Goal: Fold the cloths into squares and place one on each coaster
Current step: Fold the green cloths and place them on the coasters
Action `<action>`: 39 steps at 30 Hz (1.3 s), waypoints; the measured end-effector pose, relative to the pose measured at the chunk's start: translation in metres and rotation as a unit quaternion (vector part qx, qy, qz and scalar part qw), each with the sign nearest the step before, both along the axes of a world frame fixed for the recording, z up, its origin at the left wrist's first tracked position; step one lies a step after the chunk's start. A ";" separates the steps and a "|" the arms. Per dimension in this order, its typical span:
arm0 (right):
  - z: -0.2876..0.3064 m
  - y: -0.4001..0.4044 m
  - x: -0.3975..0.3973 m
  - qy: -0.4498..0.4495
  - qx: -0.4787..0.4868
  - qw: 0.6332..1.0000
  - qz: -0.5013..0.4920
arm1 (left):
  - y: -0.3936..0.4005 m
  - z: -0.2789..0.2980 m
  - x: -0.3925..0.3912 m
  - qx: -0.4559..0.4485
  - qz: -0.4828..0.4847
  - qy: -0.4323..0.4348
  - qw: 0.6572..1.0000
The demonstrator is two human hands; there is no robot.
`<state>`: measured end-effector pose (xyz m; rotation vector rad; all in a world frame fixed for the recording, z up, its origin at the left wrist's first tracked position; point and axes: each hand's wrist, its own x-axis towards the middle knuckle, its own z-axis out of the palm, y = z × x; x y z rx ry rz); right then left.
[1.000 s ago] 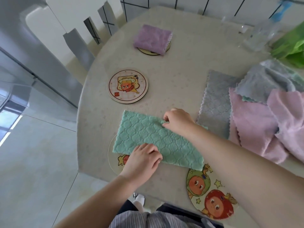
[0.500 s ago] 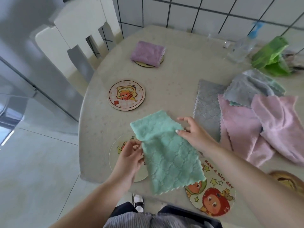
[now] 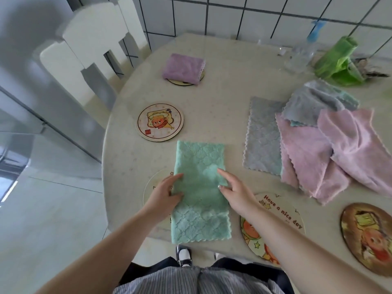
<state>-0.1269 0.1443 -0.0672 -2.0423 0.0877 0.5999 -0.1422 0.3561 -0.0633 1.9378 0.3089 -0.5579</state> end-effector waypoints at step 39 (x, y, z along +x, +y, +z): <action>-0.006 -0.008 0.022 0.087 -0.060 0.990 -0.095 | 0.013 -0.017 0.042 0.073 -0.005 0.042 0.996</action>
